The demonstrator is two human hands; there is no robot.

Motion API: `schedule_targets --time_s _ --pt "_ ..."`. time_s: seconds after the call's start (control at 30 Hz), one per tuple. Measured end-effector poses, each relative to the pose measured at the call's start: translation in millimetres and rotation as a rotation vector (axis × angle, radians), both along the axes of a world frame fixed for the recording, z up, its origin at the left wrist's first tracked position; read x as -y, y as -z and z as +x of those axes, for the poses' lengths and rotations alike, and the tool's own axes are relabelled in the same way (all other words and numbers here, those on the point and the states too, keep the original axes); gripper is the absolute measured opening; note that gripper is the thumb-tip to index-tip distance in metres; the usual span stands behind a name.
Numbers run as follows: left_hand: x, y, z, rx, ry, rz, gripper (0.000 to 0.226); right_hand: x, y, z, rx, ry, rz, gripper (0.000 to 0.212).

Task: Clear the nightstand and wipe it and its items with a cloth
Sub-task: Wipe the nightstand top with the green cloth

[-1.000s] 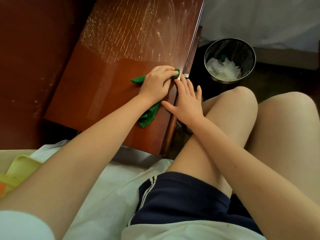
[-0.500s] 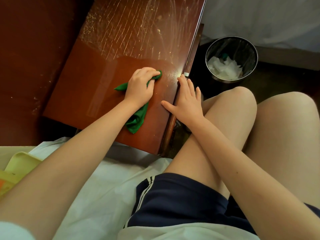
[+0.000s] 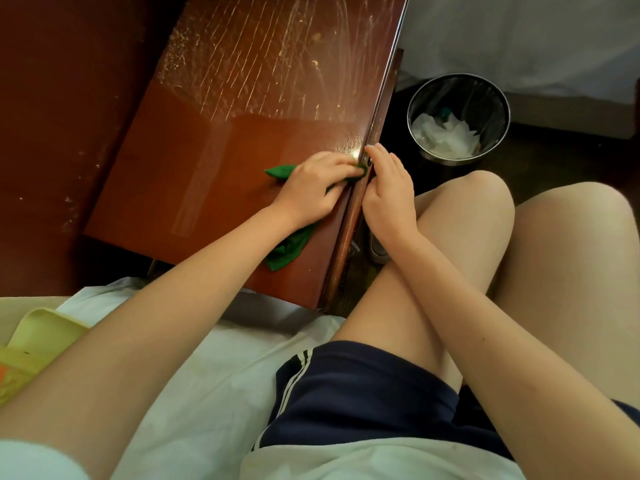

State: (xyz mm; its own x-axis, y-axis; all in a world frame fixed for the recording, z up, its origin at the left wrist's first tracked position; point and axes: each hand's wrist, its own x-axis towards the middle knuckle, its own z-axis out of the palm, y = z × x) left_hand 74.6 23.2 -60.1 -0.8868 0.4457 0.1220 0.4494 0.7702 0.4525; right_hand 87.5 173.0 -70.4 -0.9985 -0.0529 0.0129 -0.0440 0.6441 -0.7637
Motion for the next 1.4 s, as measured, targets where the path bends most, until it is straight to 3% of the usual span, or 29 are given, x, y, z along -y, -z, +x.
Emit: schedule_targets --time_s 0.17,0.27,0.4,0.5,0.57,0.8,0.93,1.0,1.23,1.33,1.4 --pt "42.3 2.2 26.3 0.005 0.095 -0.001 0.03 1.3 0.4 0.7 -0.072 -0.154 0.144 0.044" --pt "60.8 3.8 16.8 -0.009 -0.109 -0.025 0.03 5.0 4.5 0.4 0.048 -0.247 0.255 0.046" --pt "53.9 5.9 0.3 -0.029 -0.441 -0.027 0.031 8.8 6.7 -0.7 0.056 -0.233 0.383 0.047" --pt "37.2 4.5 -2.1 -0.041 -0.572 0.0 0.033 11.5 6.6 -1.8 0.058 -0.223 0.412 0.048" --pt "30.8 4.2 4.0 -0.054 -0.53 -0.001 0.033 13.0 5.5 -2.7 0.058 -0.223 0.394 0.048" --pt "33.7 3.6 61.3 -0.026 -0.073 0.029 0.031 11.2 5.6 -4.8 0.062 -0.25 0.373 0.047" --pt "55.9 1.5 71.1 0.009 0.043 0.019 0.031 9.6 4.8 -5.0 0.049 -0.274 0.398 0.046" --pt "66.0 1.5 67.4 -0.002 -0.036 -0.004 0.031 8.7 4.3 -4.0 0.045 -0.271 0.407 0.046" --pt "49.7 2.8 46.1 -0.04 -0.721 0.008 0.033 6.0 1.7 0.9 0.036 -0.231 0.499 0.045" --pt "28.7 0.4 44.4 -0.059 -0.845 0.048 0.033 7.1 1.4 1.0 0.053 -0.238 0.484 0.045" --pt "18.3 0.3 45.5 -0.042 -0.799 0.054 0.032 6.5 0.5 1.1 0.061 -0.245 0.469 0.045"
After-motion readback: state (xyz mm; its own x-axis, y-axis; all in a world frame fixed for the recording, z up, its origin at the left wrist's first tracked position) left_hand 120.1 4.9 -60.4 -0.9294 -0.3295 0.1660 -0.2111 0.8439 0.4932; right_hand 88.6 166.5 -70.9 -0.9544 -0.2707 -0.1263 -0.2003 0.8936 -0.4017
